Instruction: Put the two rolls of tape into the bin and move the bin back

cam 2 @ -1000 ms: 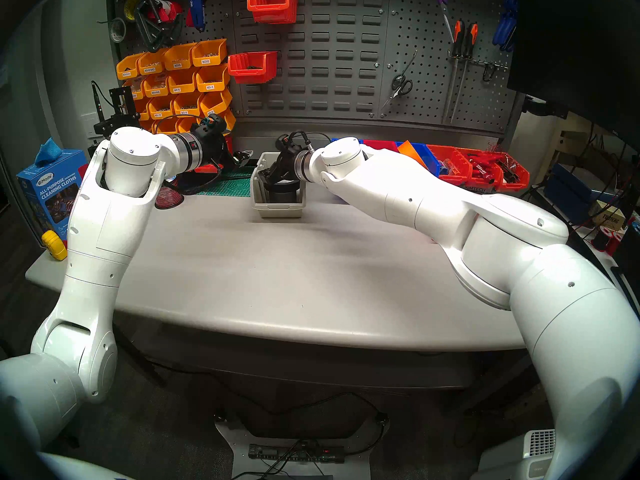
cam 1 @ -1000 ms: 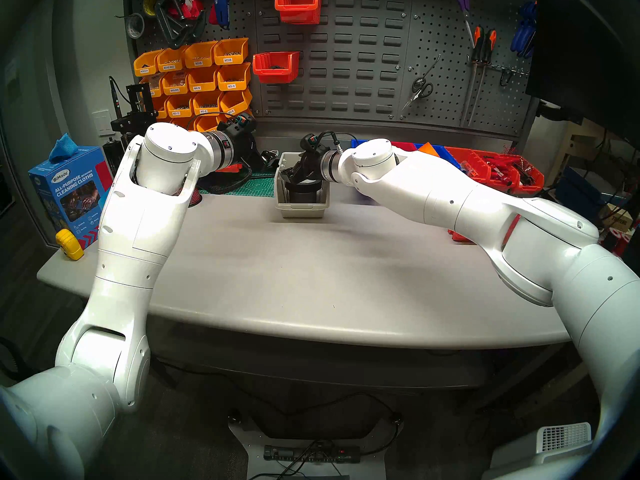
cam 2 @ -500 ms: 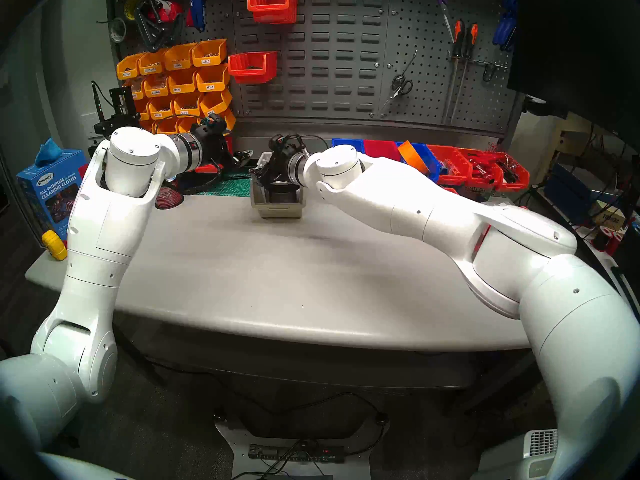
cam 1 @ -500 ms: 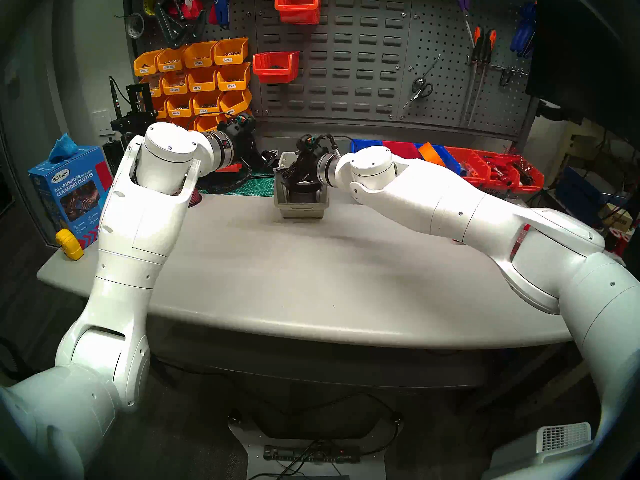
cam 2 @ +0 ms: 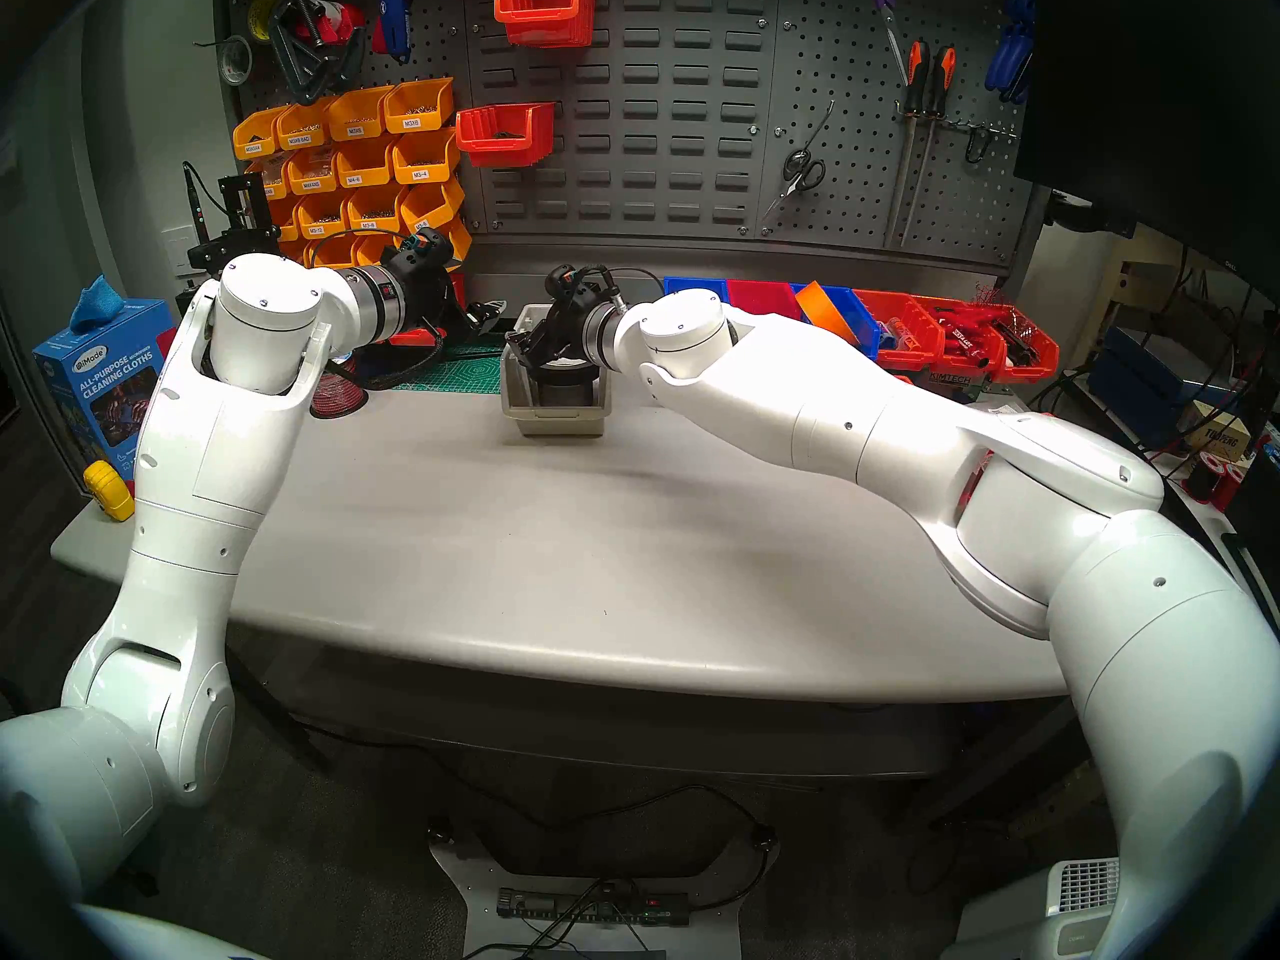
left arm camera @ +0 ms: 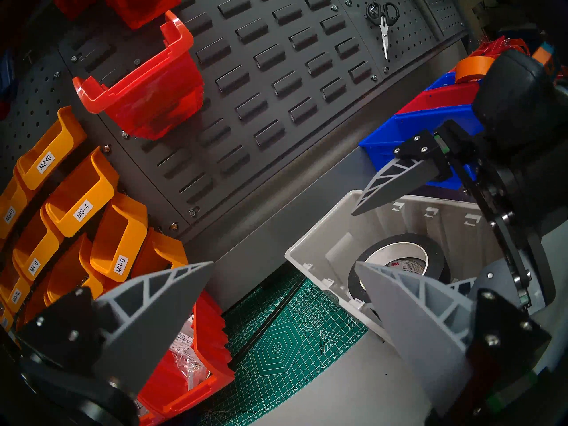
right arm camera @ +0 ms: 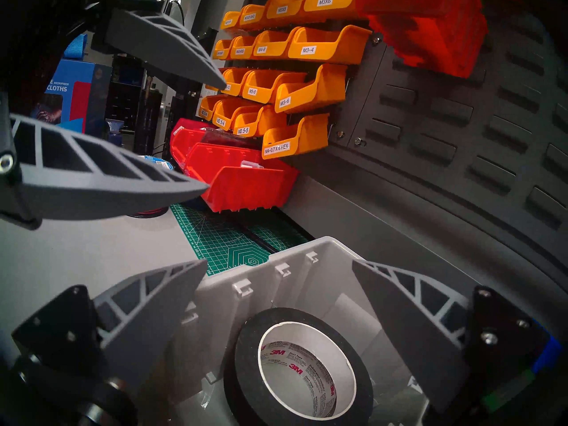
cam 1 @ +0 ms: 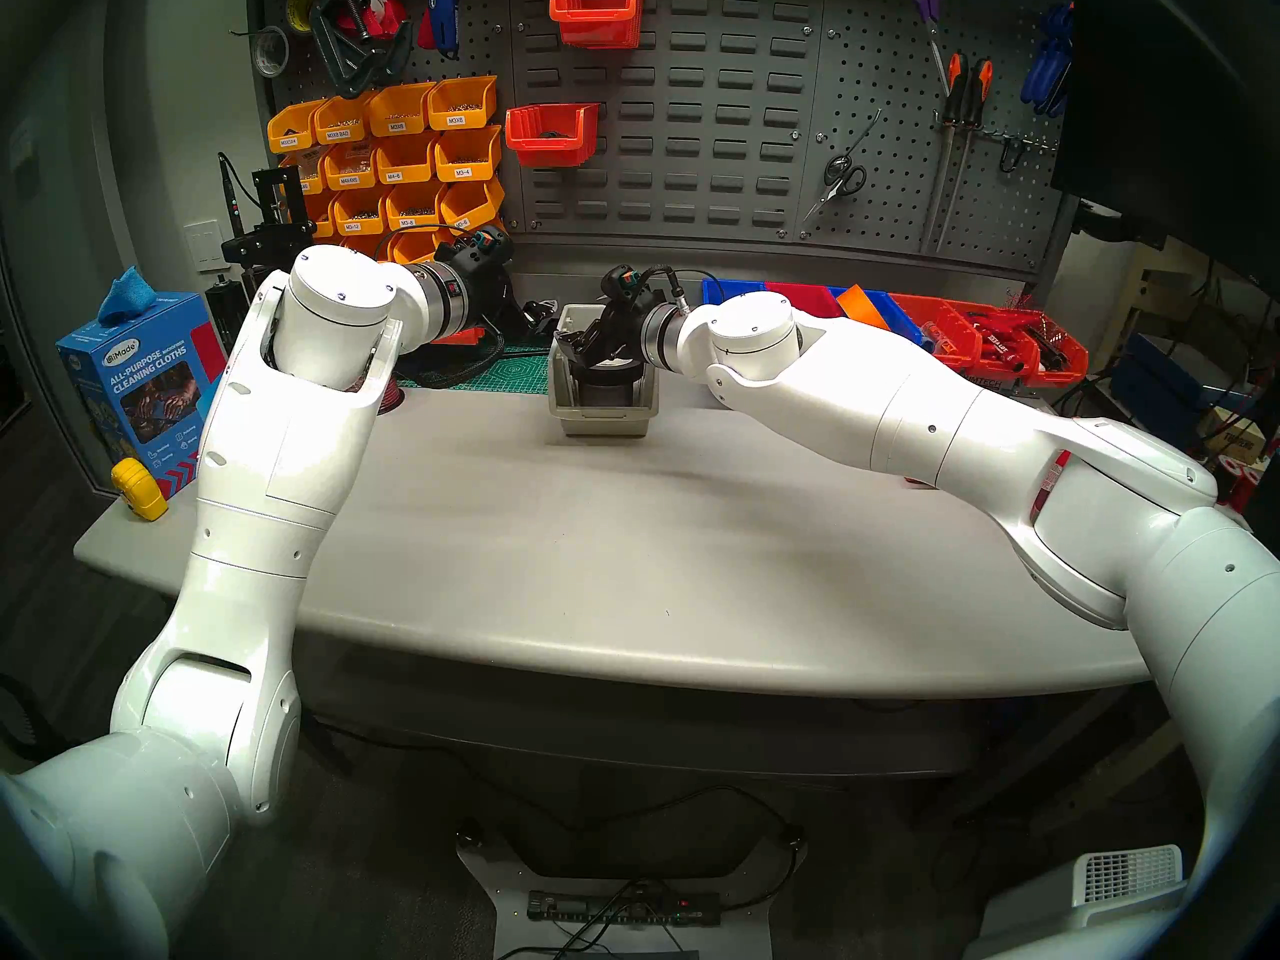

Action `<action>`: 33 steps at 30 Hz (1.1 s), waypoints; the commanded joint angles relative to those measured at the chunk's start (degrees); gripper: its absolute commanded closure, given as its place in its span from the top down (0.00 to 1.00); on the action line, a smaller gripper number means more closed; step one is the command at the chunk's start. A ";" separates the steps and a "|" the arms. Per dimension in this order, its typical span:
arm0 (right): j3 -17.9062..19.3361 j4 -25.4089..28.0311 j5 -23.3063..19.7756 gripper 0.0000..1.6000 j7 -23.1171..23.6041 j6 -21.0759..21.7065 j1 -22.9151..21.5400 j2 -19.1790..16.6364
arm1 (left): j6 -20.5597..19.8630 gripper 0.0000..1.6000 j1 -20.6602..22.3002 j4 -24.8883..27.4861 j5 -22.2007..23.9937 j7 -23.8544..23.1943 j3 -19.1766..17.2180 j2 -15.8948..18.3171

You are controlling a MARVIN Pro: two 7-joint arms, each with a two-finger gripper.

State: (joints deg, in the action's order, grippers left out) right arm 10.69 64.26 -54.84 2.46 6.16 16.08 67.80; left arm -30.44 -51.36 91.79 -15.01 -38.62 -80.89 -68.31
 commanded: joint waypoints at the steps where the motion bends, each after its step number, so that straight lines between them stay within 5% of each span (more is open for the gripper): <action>1: 0.88 2.37 -0.11 1.00 -1.11 -0.30 -0.31 -2.10 | -0.55 1.00 1.34 1.03 -0.32 0.48 0.16 -0.55; 21: -0.62 8.89 2.41 1.00 -8.64 3.78 -0.05 -4.29 | -10.05 1.00 3.55 2.51 3.50 1.97 -4.10 -5.72; 33: 1.16 13.15 0.40 1.00 -18.84 6.35 2.59 -4.22 | -16.62 1.00 2.63 4.74 6.32 2.56 -6.98 -8.24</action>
State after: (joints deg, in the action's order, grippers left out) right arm 9.66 74.89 -52.69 -11.33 12.48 17.27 63.38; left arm -45.45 -49.48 94.74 -9.82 -36.29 -86.50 -75.04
